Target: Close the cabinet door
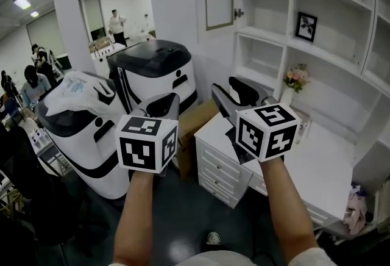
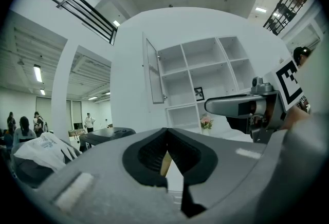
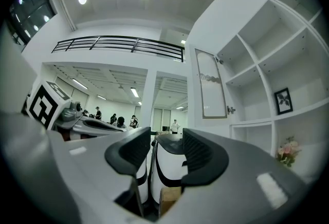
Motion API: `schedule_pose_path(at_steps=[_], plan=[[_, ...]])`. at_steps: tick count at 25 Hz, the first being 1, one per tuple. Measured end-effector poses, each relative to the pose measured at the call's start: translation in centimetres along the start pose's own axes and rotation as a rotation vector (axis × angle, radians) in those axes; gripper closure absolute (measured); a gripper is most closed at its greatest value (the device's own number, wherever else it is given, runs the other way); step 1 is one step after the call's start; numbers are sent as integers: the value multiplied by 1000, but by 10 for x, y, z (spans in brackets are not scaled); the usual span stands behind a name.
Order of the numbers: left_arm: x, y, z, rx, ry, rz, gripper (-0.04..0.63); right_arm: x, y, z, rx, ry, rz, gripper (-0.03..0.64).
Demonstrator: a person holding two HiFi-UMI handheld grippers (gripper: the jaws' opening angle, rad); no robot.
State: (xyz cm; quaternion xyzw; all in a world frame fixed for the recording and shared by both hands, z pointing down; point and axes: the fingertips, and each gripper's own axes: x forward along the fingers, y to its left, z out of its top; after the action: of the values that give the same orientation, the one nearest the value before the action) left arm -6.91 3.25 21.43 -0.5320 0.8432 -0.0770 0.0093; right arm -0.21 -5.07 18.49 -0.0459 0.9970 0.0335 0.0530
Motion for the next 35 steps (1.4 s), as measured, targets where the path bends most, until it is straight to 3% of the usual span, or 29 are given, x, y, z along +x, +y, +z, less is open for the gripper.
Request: schedule_pose_path(at_steps=[17,35], plan=[[127,43,3,4,15,62,595,104,-90,-9,15,-32,59,392],[186,69,-1,-2,11,74,597,158,-129,-17,40,-43,66,367]])
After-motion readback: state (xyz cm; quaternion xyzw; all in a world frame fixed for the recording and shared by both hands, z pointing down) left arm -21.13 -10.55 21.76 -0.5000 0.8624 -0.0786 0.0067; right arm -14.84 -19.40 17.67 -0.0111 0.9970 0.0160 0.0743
